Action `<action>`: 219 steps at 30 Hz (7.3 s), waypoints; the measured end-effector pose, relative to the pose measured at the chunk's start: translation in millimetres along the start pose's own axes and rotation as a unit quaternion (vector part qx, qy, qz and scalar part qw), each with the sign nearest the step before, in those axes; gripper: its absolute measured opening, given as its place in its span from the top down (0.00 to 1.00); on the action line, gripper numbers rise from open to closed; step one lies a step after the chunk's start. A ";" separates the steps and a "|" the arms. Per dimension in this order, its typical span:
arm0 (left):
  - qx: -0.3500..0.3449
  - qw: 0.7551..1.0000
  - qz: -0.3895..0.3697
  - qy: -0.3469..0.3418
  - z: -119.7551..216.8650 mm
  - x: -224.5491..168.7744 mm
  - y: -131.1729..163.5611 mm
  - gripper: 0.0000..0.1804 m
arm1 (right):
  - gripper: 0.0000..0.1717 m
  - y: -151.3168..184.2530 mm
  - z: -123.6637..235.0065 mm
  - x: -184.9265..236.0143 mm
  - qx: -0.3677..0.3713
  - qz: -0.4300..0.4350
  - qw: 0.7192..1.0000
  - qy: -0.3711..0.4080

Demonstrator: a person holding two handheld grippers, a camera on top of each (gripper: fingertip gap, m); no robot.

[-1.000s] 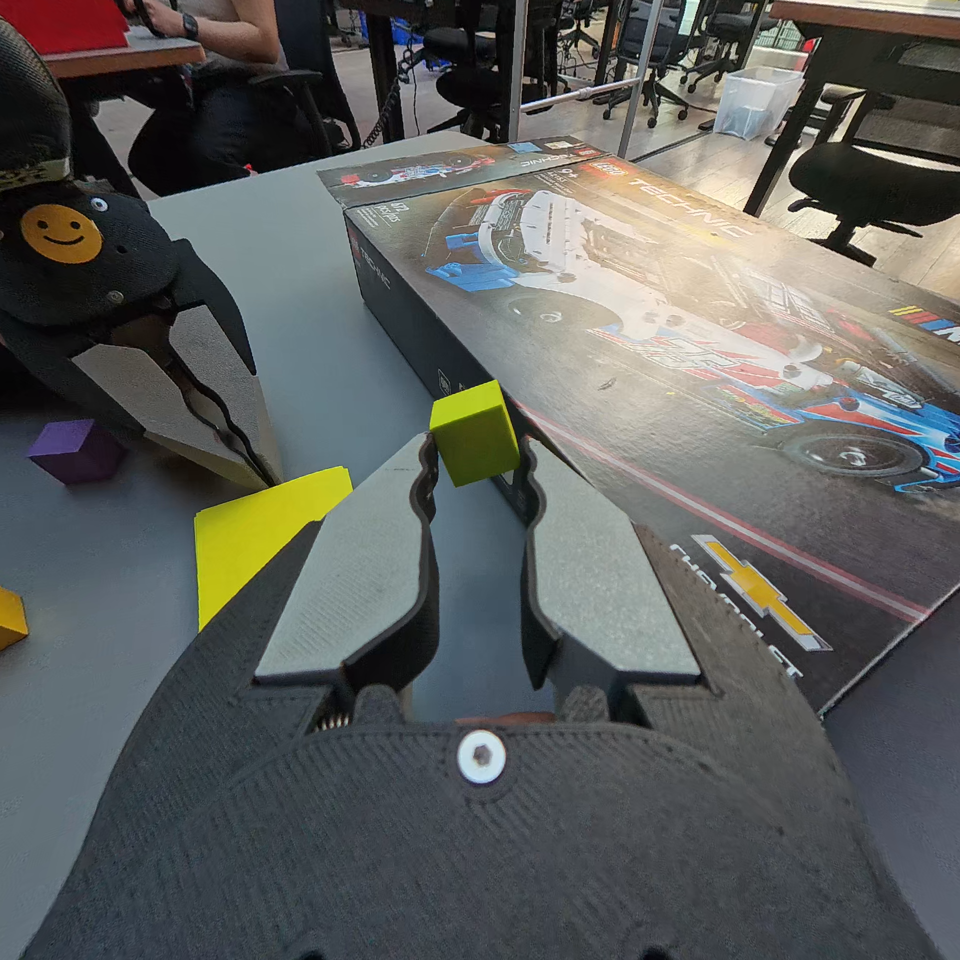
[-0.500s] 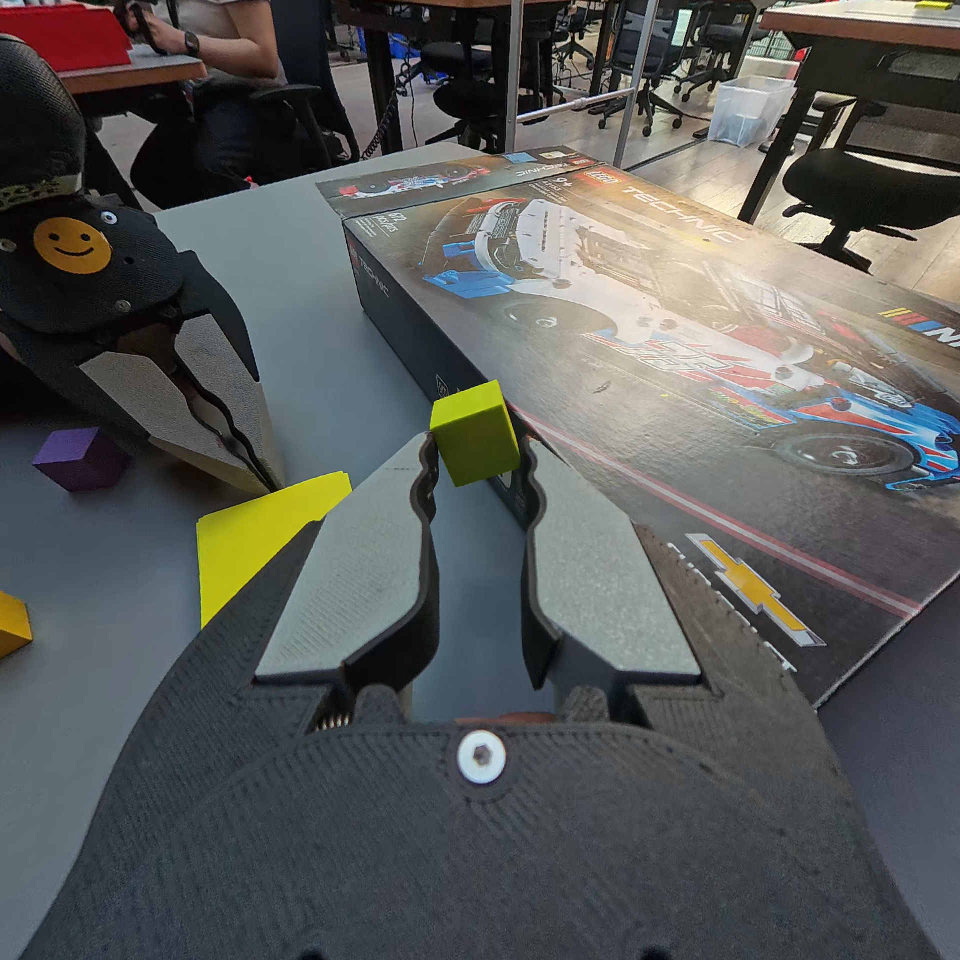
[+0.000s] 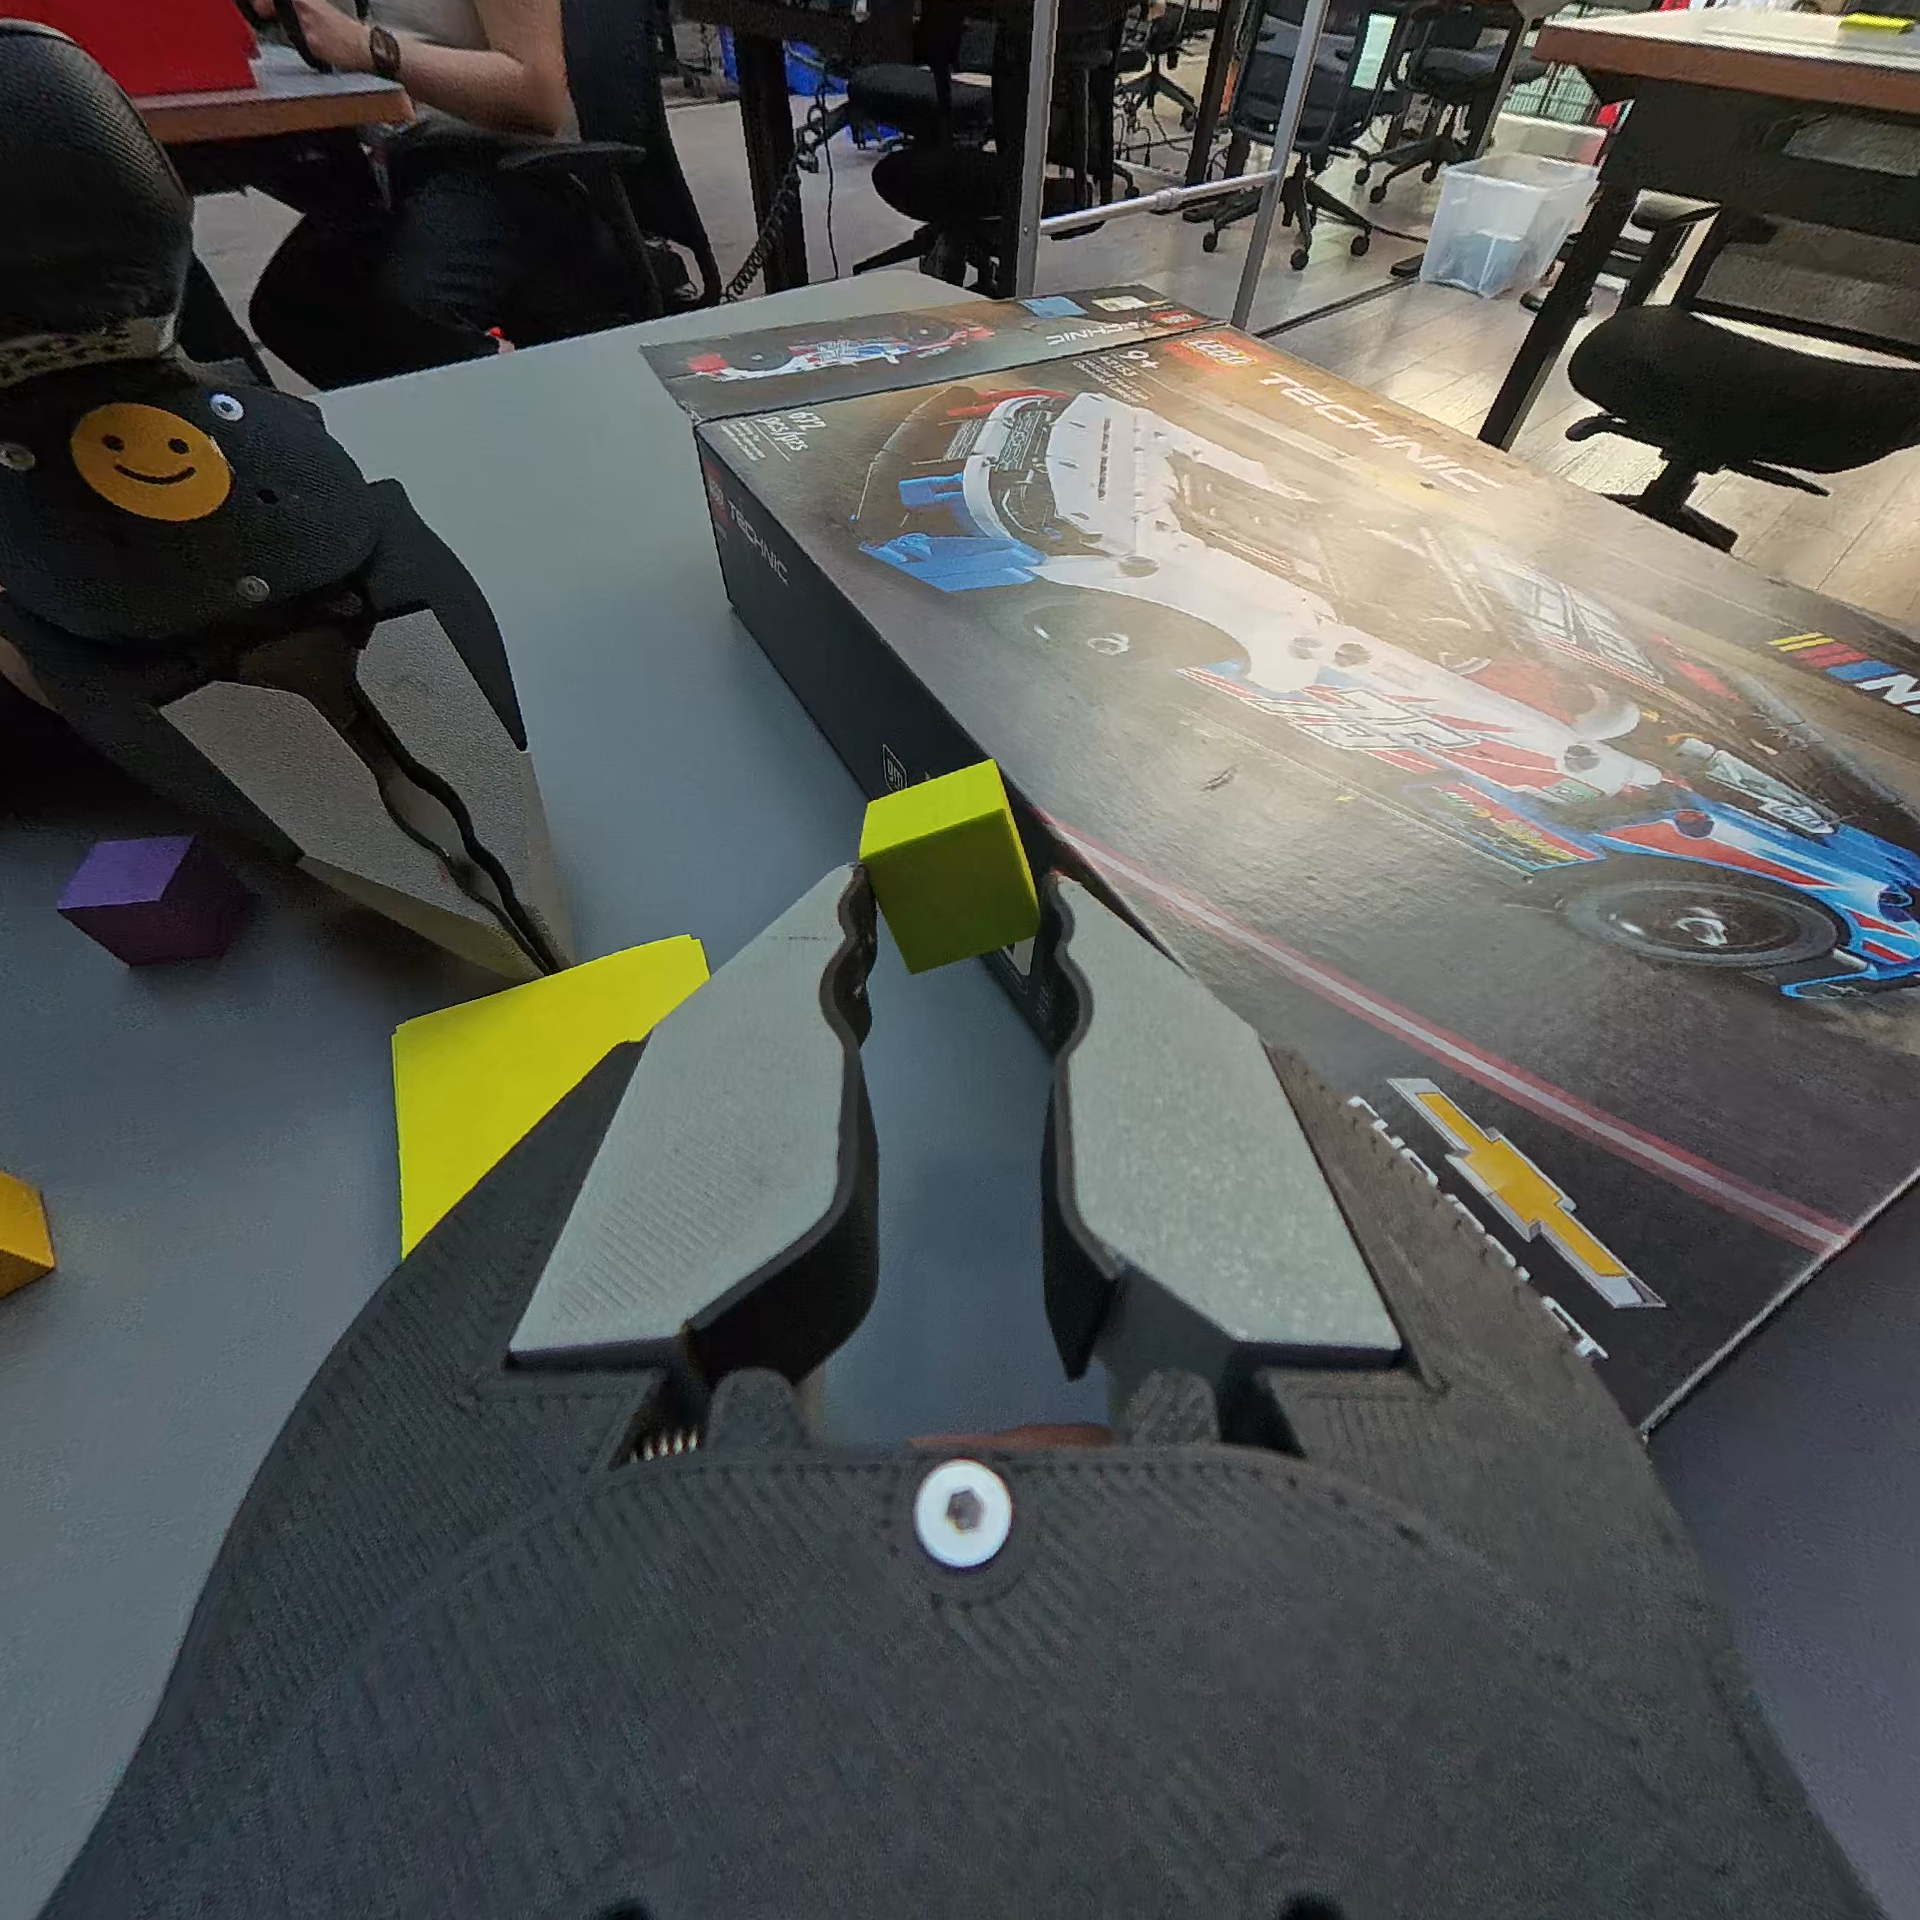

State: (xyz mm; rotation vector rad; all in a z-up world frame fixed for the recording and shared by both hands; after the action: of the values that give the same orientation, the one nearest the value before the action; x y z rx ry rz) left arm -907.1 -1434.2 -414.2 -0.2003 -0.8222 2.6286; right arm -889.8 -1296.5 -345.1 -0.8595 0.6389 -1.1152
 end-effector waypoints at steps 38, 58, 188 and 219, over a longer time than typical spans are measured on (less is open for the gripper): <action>-0.009 0.994 0.107 -0.028 5.1 30.7 4.7 0.92 | 0.83 37.1 -10.6 86.1 0.304 0.199 0.928 -0.090; -0.010 0.994 0.109 -0.028 5.4 31.0 4.9 0.91 | 0.82 -44.4 -0.7 20.2 -0.037 0.097 0.991 -0.085; -0.017 0.990 0.142 0.002 5.6 33.8 5.3 0.93 | 0.85 12.5 -15.1 88.0 0.099 0.129 0.953 -0.256; -0.018 0.989 0.145 0.006 5.7 33.9 5.4 0.93 | 0.74 32.5 -25.7 99.6 0.156 0.157 0.939 -0.262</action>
State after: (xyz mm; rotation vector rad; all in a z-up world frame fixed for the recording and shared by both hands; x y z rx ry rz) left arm -941.4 -1427.8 -413.4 -0.3700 -0.8960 2.8786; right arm -861.8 -1391.2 -388.5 -0.7052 0.1370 -0.6316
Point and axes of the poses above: each gripper's, where its closed fingertips meet, z back along the fingers, y out of its underside, x = y × z across the jaws, the point moved 3 cm from there along z, back along the fingers, and after that the axes turned 12 degrees about x, right-handed, at the moved point
